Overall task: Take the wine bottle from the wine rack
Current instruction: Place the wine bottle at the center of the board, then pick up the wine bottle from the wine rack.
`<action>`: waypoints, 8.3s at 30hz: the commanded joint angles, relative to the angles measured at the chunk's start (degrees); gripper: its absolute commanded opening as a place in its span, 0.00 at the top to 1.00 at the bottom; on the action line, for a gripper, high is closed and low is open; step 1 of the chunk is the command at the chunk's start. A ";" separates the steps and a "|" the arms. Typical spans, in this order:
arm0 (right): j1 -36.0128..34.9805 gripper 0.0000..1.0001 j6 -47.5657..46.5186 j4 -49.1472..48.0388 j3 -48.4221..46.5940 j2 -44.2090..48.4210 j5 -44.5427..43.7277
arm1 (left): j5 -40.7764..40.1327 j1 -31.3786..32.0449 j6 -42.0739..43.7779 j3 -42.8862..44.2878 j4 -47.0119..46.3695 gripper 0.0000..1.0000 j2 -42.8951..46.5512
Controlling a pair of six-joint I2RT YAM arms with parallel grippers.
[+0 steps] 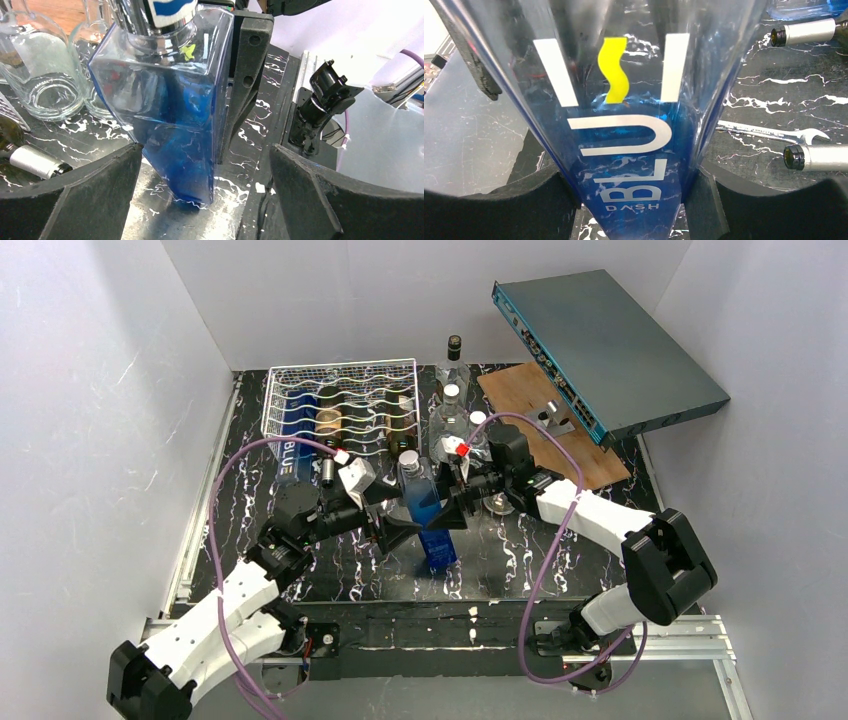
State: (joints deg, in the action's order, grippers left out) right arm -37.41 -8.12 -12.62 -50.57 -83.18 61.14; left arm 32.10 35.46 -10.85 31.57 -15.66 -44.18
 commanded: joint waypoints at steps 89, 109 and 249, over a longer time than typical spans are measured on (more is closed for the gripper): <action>-2.11 0.01 1.04 -8.21 1.27 3.28 8.75 | -0.47 5.16 -7.56 3.74 -13.01 1.00 -1.04; 0.57 0.02 -13.84 7.46 -1.06 4.44 7.91 | -19.89 4.97 10.37 21.79 30.85 1.00 8.47; -1.46 0.02 -34.93 27.19 -1.00 4.68 -1.98 | -47.34 -52.48 -14.91 38.56 21.93 0.02 -26.35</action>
State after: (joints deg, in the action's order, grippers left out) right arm -38.74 -41.10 13.61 -50.24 -79.96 58.22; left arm -13.34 -16.82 -14.26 74.39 -3.46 -76.64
